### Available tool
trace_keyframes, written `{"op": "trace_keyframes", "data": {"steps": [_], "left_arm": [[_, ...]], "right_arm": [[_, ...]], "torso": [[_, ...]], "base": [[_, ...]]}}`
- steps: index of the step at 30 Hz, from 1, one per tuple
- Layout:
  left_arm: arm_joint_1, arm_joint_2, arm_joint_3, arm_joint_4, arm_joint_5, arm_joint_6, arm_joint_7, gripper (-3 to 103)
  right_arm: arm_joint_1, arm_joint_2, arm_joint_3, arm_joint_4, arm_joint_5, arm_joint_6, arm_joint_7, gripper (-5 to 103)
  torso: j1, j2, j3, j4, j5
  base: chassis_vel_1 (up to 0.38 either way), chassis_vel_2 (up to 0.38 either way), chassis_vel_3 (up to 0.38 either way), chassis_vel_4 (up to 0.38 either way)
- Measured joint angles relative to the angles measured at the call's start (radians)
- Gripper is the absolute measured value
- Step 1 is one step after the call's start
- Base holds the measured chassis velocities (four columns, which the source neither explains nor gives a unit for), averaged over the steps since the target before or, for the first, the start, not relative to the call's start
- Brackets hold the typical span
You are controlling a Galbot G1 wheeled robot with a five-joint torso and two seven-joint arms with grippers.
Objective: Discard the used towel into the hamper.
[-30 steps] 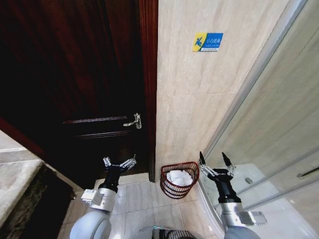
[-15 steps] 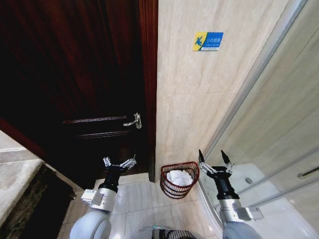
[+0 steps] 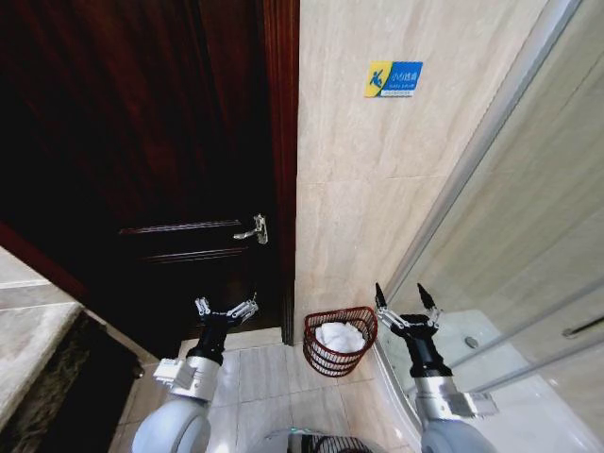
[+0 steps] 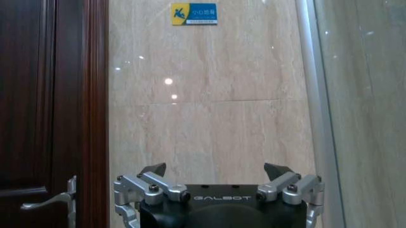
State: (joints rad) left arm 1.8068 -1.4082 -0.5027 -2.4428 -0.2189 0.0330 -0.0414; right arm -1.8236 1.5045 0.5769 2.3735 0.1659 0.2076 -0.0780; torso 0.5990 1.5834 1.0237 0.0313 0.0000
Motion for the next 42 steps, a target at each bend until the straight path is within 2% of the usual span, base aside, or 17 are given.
{"op": "trace_keyframes", "data": {"steps": [11,30,42], "left_arm": [[0.0,0.0,0.0,0.0,0.0,0.0,0.0,100],[0.0,0.0,0.0,0.0,0.0,0.0,0.0,100],[0.0,0.0,0.0,0.0,0.0,0.0,0.0,100]], "right_arm": [[0.009,-0.003,0.001,-0.01,0.006,0.009,-0.003,100],[0.007,-0.003,-0.004,-0.037,0.014,0.047,-0.014,100],[0.008,-0.005,-0.001,-0.035,0.02,0.051,-0.028,100]], "torso": [[0.001,0.001,0.001,0.0,0.0001],[-0.001,0.003,0.0,-0.0001,0.0],[0.003,0.002,0.002,0.0,0.0]], "base": [[0.044,-0.043,-0.039,0.035],[0.215,-0.224,-0.21,0.21],[-0.005,0.016,0.018,-0.001]]}}
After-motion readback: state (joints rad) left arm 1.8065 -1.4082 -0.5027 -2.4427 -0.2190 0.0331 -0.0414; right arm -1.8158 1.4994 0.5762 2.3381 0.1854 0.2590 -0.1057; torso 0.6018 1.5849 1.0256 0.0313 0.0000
